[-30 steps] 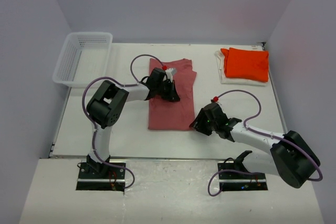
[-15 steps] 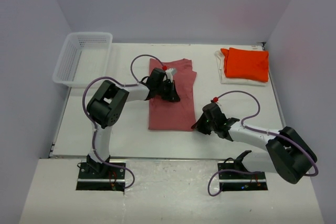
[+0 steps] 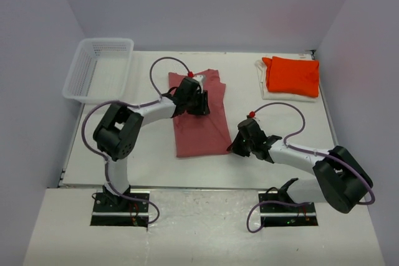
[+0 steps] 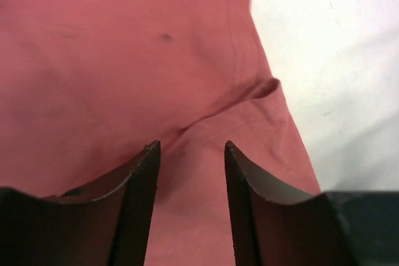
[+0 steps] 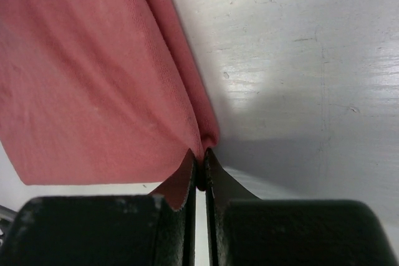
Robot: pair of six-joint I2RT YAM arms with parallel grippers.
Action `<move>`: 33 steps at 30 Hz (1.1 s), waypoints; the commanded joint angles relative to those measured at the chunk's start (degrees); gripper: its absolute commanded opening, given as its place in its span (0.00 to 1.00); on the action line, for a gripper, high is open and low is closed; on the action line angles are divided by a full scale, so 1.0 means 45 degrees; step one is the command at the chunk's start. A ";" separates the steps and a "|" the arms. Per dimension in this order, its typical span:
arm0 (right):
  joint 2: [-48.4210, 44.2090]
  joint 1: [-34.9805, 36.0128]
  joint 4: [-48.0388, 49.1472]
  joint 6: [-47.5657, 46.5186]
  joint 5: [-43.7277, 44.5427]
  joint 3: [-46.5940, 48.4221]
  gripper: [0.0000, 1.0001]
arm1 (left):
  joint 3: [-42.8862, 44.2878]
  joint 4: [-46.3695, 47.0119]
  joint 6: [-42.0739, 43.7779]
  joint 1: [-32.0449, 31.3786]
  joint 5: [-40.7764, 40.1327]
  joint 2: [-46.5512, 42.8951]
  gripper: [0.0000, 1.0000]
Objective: Fold and stack the t-shirts
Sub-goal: Fold the folded rectangular tshirt in 1/3 of the way, then grab one side of the 2/3 rectangular tshirt with both arms
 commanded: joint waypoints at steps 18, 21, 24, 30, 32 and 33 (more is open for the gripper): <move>-0.0144 0.0178 0.0153 -0.0452 -0.0332 -0.0136 0.00 | -0.9296 -0.2829 -0.5343 -0.1185 -0.2637 -1.1348 0.60; -0.0144 0.0178 0.0094 -0.0471 -0.0642 -0.0116 0.00 | -1.0233 -0.2830 -0.6435 -0.1185 -0.2930 -1.2263 0.62; -0.0222 0.0256 0.0075 -0.0413 -0.0626 -0.0116 0.00 | -1.0957 -0.2810 -0.7413 -0.1205 -0.3319 -1.2949 0.62; -0.0163 0.0373 0.0017 -0.0355 -0.0547 -0.0135 0.00 | -1.2148 -0.1581 -0.8585 -0.1224 -0.2892 -1.4256 0.60; -0.0241 0.0393 -0.0080 -0.0335 -0.0469 -0.0136 0.00 | -1.2674 -0.1309 -0.9249 -0.1205 -0.2969 -1.4939 0.59; -0.0280 0.0374 -0.0081 -0.0316 -0.0450 -0.0136 0.00 | -1.2871 -0.1191 -0.9676 -0.1205 -0.2970 -1.5137 0.59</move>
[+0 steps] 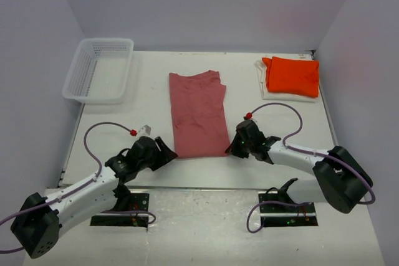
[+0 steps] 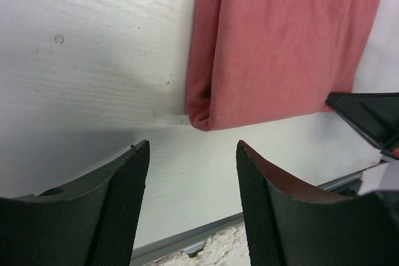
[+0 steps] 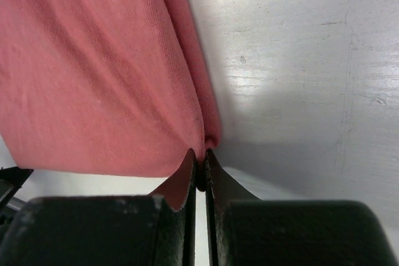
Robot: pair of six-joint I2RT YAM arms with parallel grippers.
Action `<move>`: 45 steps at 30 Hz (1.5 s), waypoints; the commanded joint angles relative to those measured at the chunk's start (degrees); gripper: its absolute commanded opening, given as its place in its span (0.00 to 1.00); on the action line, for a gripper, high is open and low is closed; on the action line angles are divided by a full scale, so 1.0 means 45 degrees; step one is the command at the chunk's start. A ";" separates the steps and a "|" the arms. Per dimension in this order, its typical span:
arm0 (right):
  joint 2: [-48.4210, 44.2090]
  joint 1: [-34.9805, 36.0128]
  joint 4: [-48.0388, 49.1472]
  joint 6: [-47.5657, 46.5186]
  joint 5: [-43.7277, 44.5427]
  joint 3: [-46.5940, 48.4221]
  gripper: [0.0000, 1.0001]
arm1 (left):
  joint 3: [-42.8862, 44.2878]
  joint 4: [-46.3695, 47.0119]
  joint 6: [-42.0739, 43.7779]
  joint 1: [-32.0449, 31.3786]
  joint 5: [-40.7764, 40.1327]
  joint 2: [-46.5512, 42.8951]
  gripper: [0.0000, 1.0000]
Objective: Fold and stack the t-shirts
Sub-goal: Grab one side of the 2/3 rectangular tshirt with both arms
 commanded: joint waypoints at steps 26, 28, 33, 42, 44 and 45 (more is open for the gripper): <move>-0.0320 0.0189 0.0129 0.0215 -0.0095 -0.0356 0.00 | -0.1766 0.4341 -0.2400 0.0004 0.0471 0.1224 0.41; -0.0261 0.0170 0.0148 0.0234 -0.0153 -0.0375 0.00 | -0.1747 0.4555 -0.2361 0.0004 0.0549 0.1418 0.41; -0.0299 0.0228 0.0129 0.0254 -0.0134 -0.0395 0.00 | -0.1747 0.5062 -0.2322 0.0004 0.0647 0.1810 0.43; -0.0417 0.0267 0.0031 0.0254 -0.0076 -0.0375 0.00 | -0.1786 0.5726 -0.2205 0.0024 0.0628 0.2474 0.37; -0.0417 0.0287 0.0012 0.0273 -0.0095 -0.0375 0.00 | -0.1786 0.5805 -0.2186 0.0005 0.0686 0.2533 0.30; -0.0417 0.0287 0.0012 0.0273 -0.0076 -0.0414 0.00 | -0.1786 0.5903 -0.2147 0.0024 0.0686 0.2610 0.26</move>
